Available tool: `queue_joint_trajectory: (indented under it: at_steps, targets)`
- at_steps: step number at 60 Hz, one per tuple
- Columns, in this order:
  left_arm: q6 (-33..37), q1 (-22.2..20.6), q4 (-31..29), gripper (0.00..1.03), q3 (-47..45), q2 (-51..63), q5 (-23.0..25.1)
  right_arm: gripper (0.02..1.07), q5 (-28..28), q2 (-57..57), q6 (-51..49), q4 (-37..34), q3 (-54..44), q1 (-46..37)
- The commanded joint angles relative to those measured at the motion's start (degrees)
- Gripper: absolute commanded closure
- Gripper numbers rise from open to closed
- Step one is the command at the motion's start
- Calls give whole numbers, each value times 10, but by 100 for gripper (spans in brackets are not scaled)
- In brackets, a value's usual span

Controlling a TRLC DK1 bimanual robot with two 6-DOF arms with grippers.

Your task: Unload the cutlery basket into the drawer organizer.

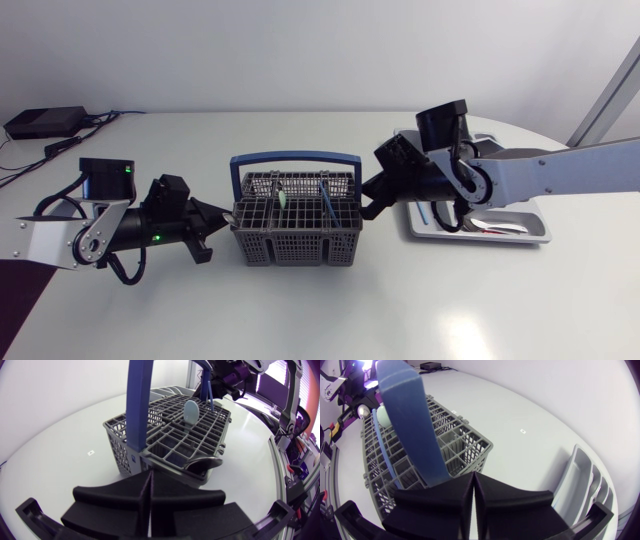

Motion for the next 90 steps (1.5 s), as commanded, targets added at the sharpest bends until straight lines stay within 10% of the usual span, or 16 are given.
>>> queue_joint_trajectory:
  at_steps: [1, 19, 49, 90]
  targets:
    - [12, 17, 14, 92, 15, 1, 12, 101, 2, -18, 6, 11, -18, -17]
    - [21, 74, -18, 46, -24, -84, 32, 37, 1, -165, -10, -8, -82, -54]
    - [64, 86, -194, 28, -69, -295, 62, 38, 26, -257, 31, -122, -82, 121]
    - [78, 82, -202, 5, -70, -302, 61, 45, 80, -103, 12, 76, -104, 149]
